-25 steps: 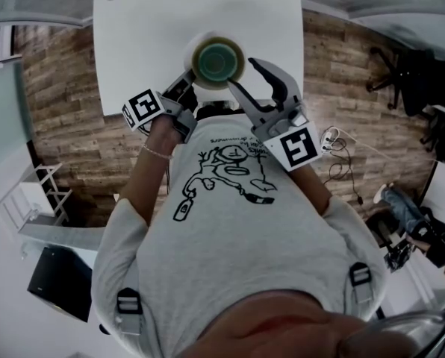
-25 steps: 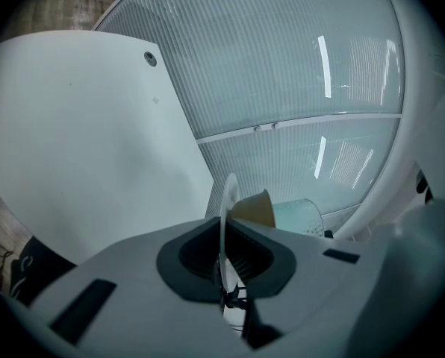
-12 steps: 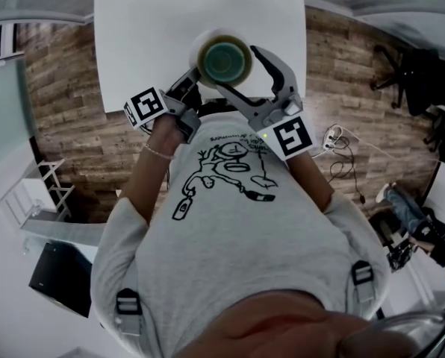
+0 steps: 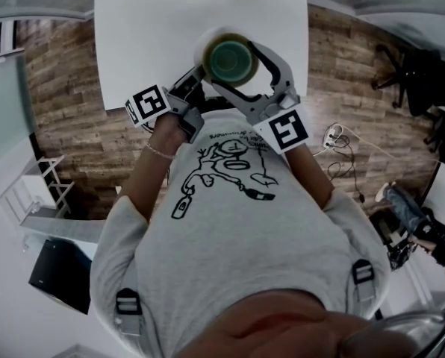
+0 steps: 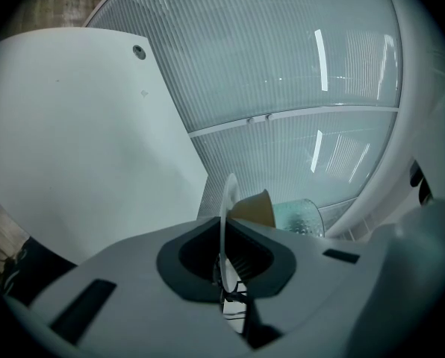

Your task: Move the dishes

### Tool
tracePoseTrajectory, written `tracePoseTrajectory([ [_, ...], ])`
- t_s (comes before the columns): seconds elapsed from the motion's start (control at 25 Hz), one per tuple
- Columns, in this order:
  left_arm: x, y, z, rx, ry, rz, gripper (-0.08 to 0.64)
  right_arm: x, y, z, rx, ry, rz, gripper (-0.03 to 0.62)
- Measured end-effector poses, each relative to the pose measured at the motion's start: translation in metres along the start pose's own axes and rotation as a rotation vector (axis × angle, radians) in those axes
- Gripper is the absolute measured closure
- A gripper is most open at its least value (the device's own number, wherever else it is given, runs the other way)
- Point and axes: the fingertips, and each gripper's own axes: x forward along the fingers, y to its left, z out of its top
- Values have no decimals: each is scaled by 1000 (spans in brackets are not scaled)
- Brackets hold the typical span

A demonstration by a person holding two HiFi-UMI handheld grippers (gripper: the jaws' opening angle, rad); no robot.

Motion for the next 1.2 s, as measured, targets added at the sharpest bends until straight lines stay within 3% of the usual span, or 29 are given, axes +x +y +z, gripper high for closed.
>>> tracePoseTrajectory([
  [0.68,2,-7,-6,-3,13,-15,549,3,-1,-12,-44,47,2,213],
  [1.2,0,-5,1,-6,10,-13,549,6,0,1,-37,16,-13,215],
])
